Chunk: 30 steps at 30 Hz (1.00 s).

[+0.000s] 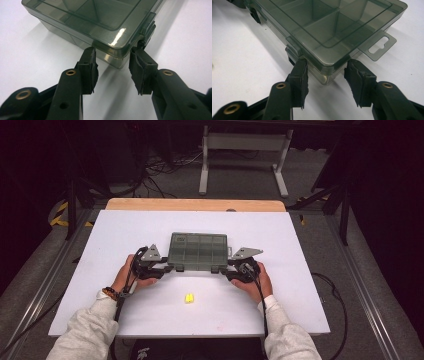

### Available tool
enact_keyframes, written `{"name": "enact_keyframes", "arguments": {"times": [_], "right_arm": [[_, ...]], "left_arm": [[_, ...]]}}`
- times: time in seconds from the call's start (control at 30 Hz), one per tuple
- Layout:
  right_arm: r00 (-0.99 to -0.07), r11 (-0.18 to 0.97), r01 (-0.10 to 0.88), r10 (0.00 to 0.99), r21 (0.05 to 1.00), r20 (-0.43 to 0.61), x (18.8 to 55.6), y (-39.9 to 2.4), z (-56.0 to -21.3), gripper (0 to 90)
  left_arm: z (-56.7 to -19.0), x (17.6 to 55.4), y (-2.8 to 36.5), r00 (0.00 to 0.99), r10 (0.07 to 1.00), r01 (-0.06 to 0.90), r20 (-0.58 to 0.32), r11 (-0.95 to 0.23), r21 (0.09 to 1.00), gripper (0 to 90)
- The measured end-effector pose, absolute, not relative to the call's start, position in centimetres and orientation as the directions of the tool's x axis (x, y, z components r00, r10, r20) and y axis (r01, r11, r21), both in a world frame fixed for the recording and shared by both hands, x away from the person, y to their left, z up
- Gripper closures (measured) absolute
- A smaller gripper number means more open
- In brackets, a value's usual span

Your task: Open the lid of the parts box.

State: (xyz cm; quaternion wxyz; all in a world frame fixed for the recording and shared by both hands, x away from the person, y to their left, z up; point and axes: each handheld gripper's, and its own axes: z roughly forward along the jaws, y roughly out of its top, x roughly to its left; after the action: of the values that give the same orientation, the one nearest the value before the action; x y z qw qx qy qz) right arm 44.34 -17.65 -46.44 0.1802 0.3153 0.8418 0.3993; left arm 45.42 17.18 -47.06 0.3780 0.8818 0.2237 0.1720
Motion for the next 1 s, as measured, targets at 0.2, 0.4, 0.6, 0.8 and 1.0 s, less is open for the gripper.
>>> {"name": "enact_keyframes", "arguments": {"times": [0.2,0.4,0.6,0.8,1.0], "right_arm": [[-0.734,0.483,0.387,0.676,0.785,-0.054,44.32,-17.60,-46.46,50.4],[-0.742,0.475,0.389,0.669,0.790,-0.037,44.36,-17.71,-46.53,51.6],[-0.745,0.457,0.392,0.667,0.798,-0.015,44.42,-17.86,-46.59,51.1],[-0.739,0.472,0.384,0.672,0.794,-0.042,44.33,-17.75,-46.58,54.0],[-0.737,0.472,0.378,0.674,0.796,-0.050,44.25,-17.83,-46.55,56.2]], "left_arm": [[-47.06,45.38,17.21,0.842,0.522,0.263,0.135,-0.617,0.742,59.5],[-47.02,45.37,17.28,0.842,0.520,0.260,0.140,-0.621,0.740,60.6],[-47.04,45.35,17.27,0.843,0.520,0.260,0.142,-0.624,0.737,60.8],[-47.02,45.31,17.25,0.842,0.520,0.260,0.144,-0.624,0.737,61.3],[-47.01,45.29,17.26,0.842,0.520,0.258,0.146,-0.625,0.737,61.9]]}}
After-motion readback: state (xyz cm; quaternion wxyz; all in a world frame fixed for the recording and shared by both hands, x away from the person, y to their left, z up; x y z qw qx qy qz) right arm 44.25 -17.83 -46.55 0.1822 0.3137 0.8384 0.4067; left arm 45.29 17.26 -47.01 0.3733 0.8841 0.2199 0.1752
